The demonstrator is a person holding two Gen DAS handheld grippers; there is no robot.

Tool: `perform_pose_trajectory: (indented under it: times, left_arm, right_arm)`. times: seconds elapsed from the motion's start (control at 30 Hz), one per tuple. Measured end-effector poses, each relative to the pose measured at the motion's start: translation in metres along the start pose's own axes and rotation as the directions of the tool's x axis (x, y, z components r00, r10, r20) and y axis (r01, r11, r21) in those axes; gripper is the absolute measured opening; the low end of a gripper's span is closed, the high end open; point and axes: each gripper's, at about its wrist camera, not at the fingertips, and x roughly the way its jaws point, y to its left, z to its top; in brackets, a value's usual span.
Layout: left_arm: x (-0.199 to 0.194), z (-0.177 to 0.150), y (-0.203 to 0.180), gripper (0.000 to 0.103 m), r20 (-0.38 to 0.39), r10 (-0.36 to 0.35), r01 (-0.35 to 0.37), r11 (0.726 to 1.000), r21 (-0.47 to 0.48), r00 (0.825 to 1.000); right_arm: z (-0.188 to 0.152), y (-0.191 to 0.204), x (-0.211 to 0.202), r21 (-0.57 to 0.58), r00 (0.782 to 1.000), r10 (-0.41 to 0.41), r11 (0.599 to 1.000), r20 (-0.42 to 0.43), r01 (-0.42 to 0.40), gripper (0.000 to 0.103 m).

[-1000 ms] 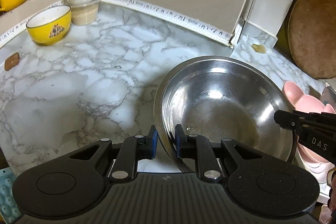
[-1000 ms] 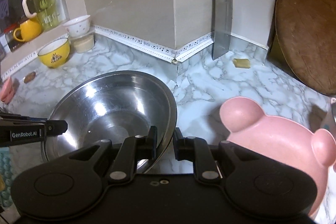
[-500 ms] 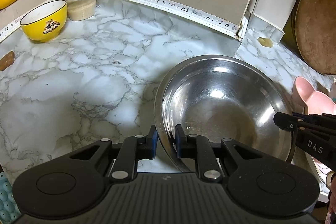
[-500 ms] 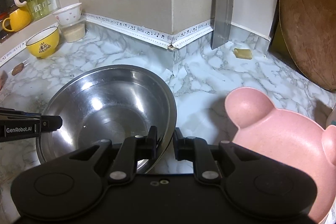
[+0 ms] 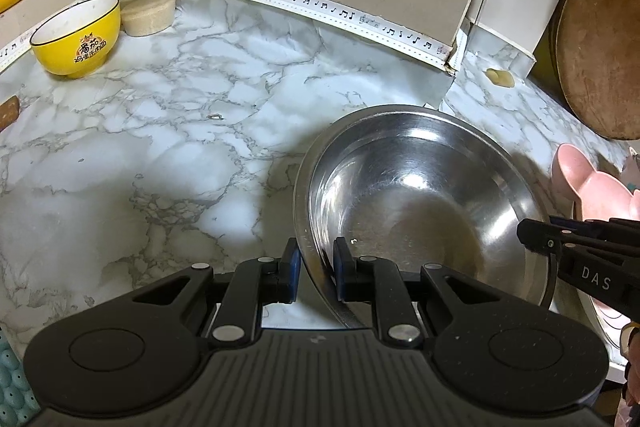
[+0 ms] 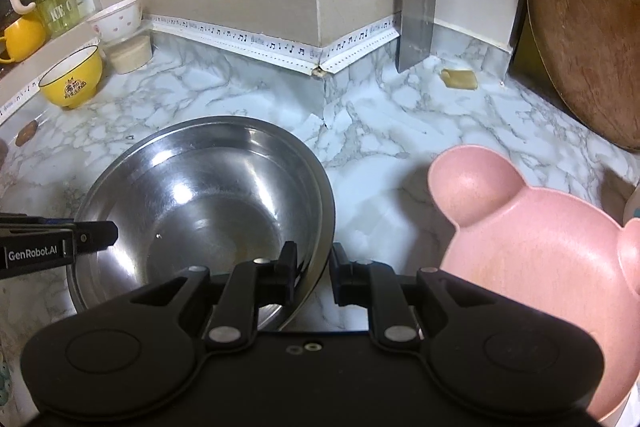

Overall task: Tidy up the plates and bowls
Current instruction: 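Carry the steel basin with both grippers onto the marble counter, then open both grippers and release the steel basin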

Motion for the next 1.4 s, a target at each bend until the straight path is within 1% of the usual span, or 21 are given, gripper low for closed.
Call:
perform_pose_trajectory:
  times: [0.17,0.3,0.43,0.6,0.8,0.87,0.9,0.93,0.97,1.0,1.07,1.13,1.17,1.2,1.23,1.27,1.3,1.4]
  left_arm:
    - [-0.004,-0.001,0.001,0.016,0.019,0.002,-0.002,1.000,0.018,1.000]
    - [-0.011,-0.001,0.002,0.016,0.035,-0.003,0.002,1.000,0.028,0.999]
    - [-0.022,-0.002,0.000,0.017,0.061,0.011,-0.015,0.998,0.062,0.998]
    - [-0.036,-0.002,-0.001,0.017,0.084,0.007,-0.015,0.996,0.087,0.996]
    - [-0.054,0.001,-0.006,0.019,0.111,-0.029,0.018,0.994,0.105,0.993]
    - [-0.060,0.003,-0.009,0.026,0.121,-0.050,0.036,0.993,0.116,0.991]
    - [-0.063,0.004,-0.011,0.033,0.130,-0.060,0.044,0.991,0.124,0.990]
    - [-0.066,0.005,-0.013,0.044,0.140,-0.069,0.051,0.990,0.132,0.988]
    - [-0.070,0.005,-0.016,0.049,0.150,-0.082,0.060,0.988,0.141,0.985]
    - [-0.074,0.005,-0.020,0.058,0.160,-0.099,0.074,0.985,0.155,0.982]
    - [-0.080,0.006,-0.028,0.060,0.171,-0.125,0.092,0.978,0.185,0.977]
    - [-0.085,0.008,-0.037,0.061,0.175,-0.144,0.107,0.973,0.206,0.974]
    - [-0.087,0.009,-0.042,0.063,0.176,-0.160,0.121,0.970,0.211,0.971]
    - [-0.088,0.010,-0.046,0.069,0.177,-0.175,0.135,0.967,0.217,0.969]
    - [-0.090,0.011,-0.052,0.073,0.180,-0.186,0.143,0.964,0.226,0.966]
    - [-0.092,0.012,-0.058,0.073,0.186,-0.195,0.149,0.960,0.236,0.963]
    - [-0.093,0.013,-0.065,0.073,0.192,-0.204,0.154,0.956,0.249,0.960]
    - [-0.095,0.017,-0.088,0.079,0.198,-0.227,0.171,0.949,0.266,0.954]
  right_arm:
    - [0.001,0.000,-0.006,-0.002,1.000,-0.025,1.000,0.018,0.025,0.018]
    - [0.003,-0.004,-0.015,0.012,0.999,-0.028,1.000,0.037,0.027,0.018]
    - [0.003,-0.003,-0.026,0.001,0.998,-0.001,1.000,0.065,0.001,0.018]
    - [0.002,0.003,-0.040,-0.009,0.995,0.035,0.999,0.089,-0.035,0.019]
    - [-0.001,0.009,-0.059,-0.035,0.991,0.052,0.998,0.122,-0.048,0.020]
    - [-0.001,0.011,-0.066,-0.040,0.989,0.054,0.998,0.136,-0.049,0.020]
    - [-0.002,0.012,-0.071,-0.043,0.988,0.055,0.998,0.145,-0.049,0.021]
    - [-0.002,0.012,-0.075,-0.045,0.987,0.056,0.998,0.153,-0.049,0.021]
    - [-0.002,0.012,-0.079,-0.044,0.986,0.052,0.998,0.161,-0.045,0.022]
    - [-0.002,0.012,-0.084,-0.042,0.985,0.046,0.998,0.169,-0.040,0.022]
    - [-0.003,0.010,-0.094,-0.039,0.982,0.037,0.999,0.185,-0.030,0.025]
    - [-0.004,0.006,-0.102,-0.031,0.980,0.029,0.999,0.197,-0.024,0.031]
    - [-0.005,0.004,-0.106,-0.027,0.979,0.025,0.999,0.205,-0.019,0.040]
    - [-0.005,0.000,-0.111,-0.021,0.977,0.019,1.000,0.214,-0.015,0.055]
    - [-0.006,-0.004,-0.115,-0.016,0.974,0.016,1.000,0.227,-0.012,0.063]
    - [-0.006,-0.008,-0.120,-0.012,0.970,0.011,1.000,0.242,-0.008,0.078]
    - [-0.006,-0.013,-0.123,-0.013,0.968,0.007,1.000,0.250,-0.004,0.089]
    - [-0.006,-0.031,-0.134,-0.021,0.964,0.005,1.000,0.267,0.001,0.093]
